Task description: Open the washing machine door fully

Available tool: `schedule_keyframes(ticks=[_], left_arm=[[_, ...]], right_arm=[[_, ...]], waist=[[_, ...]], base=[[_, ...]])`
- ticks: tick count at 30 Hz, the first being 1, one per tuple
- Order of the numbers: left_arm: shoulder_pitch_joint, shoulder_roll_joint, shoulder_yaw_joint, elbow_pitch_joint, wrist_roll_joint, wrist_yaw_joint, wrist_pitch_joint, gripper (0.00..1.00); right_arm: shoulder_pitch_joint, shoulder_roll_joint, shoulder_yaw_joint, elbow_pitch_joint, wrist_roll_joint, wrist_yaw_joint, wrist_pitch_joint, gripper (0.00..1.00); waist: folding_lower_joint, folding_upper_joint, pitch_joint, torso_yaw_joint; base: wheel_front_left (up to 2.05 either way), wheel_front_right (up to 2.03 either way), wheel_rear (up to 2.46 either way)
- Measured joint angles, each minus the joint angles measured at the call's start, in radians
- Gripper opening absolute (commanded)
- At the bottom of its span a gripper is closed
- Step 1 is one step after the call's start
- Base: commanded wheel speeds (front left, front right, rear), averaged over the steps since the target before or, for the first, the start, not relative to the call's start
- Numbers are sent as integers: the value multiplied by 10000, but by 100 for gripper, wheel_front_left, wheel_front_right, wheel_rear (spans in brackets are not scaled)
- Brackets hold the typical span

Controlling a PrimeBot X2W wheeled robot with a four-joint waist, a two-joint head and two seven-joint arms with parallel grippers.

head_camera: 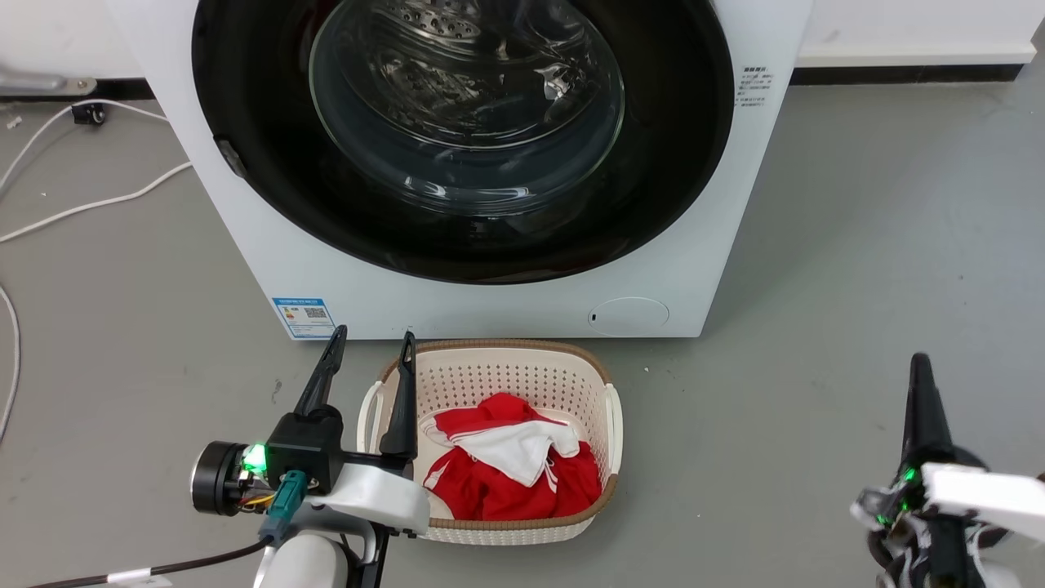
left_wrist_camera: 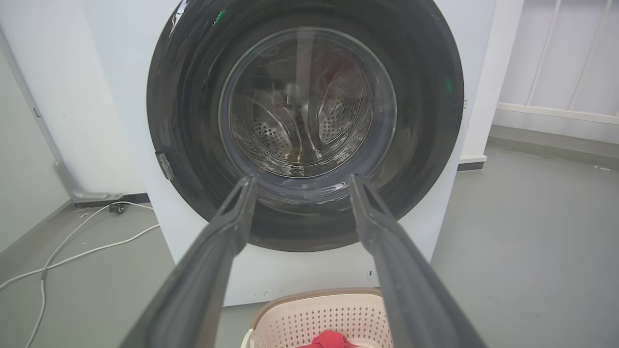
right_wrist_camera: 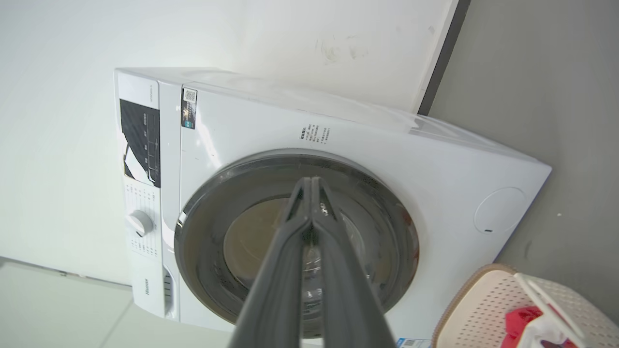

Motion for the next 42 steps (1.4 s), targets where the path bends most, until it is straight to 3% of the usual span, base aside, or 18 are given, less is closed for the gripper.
schedule_keyframes(ticks=[2,5,8,13,20,26,34,42], left_arm=[[-8,-4,27,-54,-17,0,0,100],[-34,-12,96,-161,-94,4,0,100],[-122,-27,150,-249,-182,4,0,100],[-357,-44,159,-481,-268,-6,0,100],[-825,-52,157,-899,-362,-102,0,100],[-1092,-54,54,-1143,-464,-165,0,100],[-1598,-56,-228,-1538,-675,-69,0,100],[-1990,-59,-556,-1831,-880,176,0,100]], right_arm=[[-316,6,-59,77,1919,0,17,0],[-964,10,-485,372,3810,0,366,0],[-1719,-215,-882,963,5066,0,825,0],[-3557,-1338,-997,2406,6525,0,1492,0],[-6417,-3012,228,4242,6924,0,2410,0],[-8545,-3799,1674,5526,6769,0,3386,0],[-11084,-3904,3611,7271,6113,0,4433,0],[-12700,-3574,4648,8332,5624,0,5129,0]], waist=[[0,0,87,-1],[0,1,235,-20],[0,0,421,-34],[0,0,851,-11],[2,0,1662,132],[2,0,2331,339],[2,0,3190,585],[3,0,3895,879]], base=[[0,0,0],[0,0,0],[0,0,0],[0,0,0],[0,0,0],[0,0,0],[0,0,0],[0,0,0]])
